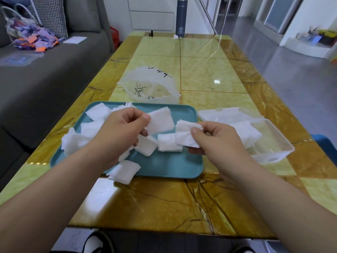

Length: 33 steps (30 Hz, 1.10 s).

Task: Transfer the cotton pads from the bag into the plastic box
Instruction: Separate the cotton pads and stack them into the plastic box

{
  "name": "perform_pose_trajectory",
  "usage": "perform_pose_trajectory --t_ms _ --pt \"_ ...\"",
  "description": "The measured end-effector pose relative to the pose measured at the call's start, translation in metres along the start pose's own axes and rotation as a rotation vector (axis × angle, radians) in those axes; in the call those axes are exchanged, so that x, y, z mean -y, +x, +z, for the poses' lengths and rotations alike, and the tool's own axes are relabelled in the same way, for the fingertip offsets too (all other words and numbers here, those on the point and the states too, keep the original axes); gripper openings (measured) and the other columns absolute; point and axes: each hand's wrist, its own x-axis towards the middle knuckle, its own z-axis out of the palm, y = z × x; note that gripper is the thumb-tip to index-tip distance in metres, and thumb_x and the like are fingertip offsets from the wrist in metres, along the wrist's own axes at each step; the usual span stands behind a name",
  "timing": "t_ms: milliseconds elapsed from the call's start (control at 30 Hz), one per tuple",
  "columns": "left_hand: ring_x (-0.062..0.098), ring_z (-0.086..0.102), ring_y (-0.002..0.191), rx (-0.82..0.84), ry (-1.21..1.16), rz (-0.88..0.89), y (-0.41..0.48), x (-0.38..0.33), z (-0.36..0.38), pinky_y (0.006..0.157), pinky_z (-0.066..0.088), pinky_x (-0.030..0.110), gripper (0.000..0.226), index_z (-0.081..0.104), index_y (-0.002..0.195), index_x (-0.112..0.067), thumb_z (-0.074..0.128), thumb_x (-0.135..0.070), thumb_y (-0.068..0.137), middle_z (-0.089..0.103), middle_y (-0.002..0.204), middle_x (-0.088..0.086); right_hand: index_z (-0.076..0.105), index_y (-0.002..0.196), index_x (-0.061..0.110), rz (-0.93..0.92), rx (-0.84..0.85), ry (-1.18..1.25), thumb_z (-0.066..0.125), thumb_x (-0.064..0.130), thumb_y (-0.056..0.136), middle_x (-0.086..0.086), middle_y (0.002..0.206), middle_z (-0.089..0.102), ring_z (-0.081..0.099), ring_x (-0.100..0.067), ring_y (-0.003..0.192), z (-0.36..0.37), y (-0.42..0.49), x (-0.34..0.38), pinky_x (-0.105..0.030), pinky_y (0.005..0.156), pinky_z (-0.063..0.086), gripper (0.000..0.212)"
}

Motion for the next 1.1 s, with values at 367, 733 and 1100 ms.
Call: perform_pose_trajectory --t_ms 367,733,1100 --pt "0.016 0.063 0.057 0.282 0.140 0.187 -0.012 -0.003 0.018 0.057 0.052 0.035 0.012 0.070 0.097 -0.011 0.063 -0.020 0.102 0.073 0.072 0.008 0.082 0.102 0.015 0.013 0.234 -0.022 0.061 0.002 0.098 -0.011 0.096 0.082 0.079 -0.021 0.091 0.003 -0.007 0.005 -0.033 0.080 0.066 0.025" --pt "0.022 0.069 0.066 0.159 0.270 0.287 -0.003 0.005 0.033 0.062 0.054 0.038 0.014 0.070 0.089 -0.022 0.063 -0.027 0.100 0.072 0.074 -0.001 0.082 0.097 0.015 -0.031 0.203 -0.097 0.081 0.029 0.088 -0.013 0.091 0.081 0.078 -0.033 0.094 -0.003 -0.009 0.007 -0.054 0.089 0.063 0.017" --pt "0.017 0.060 0.097 0.291 0.788 0.119 0.027 0.021 0.048 0.084 0.049 0.033 0.053 0.062 0.133 -0.030 0.074 -0.046 0.084 0.062 0.105 -0.008 0.074 0.093 0.020 -0.079 -0.034 -0.085 0.071 0.013 0.093 -0.007 0.087 0.080 0.078 -0.026 0.089 -0.006 0.000 0.001 -0.050 0.081 0.065 0.008"
